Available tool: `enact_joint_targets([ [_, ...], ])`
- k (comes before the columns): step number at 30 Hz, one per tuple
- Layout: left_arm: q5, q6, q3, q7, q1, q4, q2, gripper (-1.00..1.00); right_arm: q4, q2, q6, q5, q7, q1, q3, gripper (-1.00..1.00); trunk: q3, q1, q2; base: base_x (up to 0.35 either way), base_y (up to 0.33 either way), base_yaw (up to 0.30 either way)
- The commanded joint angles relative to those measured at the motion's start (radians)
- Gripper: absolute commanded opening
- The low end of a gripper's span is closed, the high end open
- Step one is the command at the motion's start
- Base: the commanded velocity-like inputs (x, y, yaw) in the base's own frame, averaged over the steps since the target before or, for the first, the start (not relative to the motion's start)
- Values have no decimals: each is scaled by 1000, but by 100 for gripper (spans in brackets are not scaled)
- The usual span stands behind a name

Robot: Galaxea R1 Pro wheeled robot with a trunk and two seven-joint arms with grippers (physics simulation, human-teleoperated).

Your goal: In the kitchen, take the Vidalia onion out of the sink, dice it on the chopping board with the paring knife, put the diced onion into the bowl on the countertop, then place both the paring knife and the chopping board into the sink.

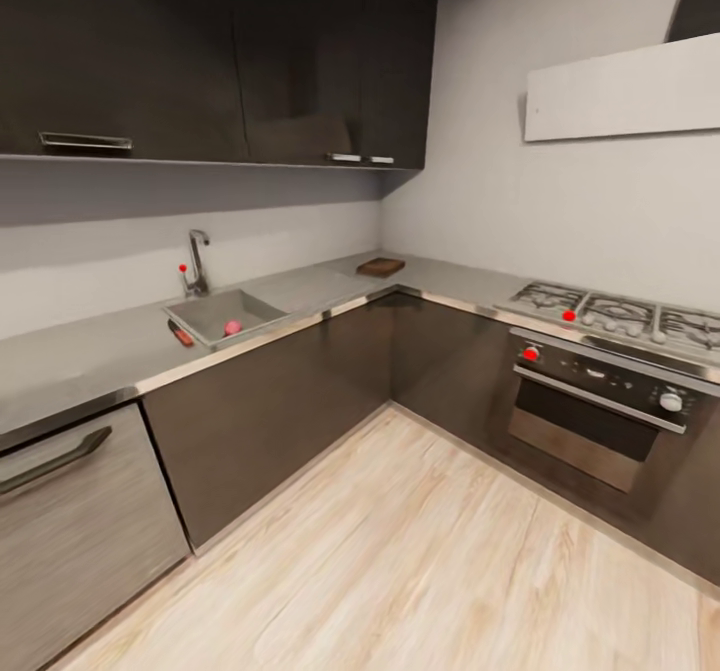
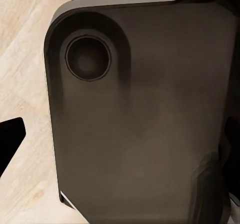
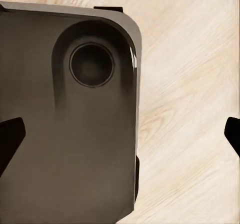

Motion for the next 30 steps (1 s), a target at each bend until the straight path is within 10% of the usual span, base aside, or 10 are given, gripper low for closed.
enact_joint_targets([
  [1, 0, -1, 0, 0, 0, -1, 0, 100, 0, 0, -2, 0, 0, 0, 0, 100, -1, 1, 0, 341, -147, 0],
  [30, 0, -1, 1, 0, 0, -1, 0, 100, 0, 0, -2, 0, 0, -1, 1, 100, -1, 1, 0, 339, -140, 0],
])
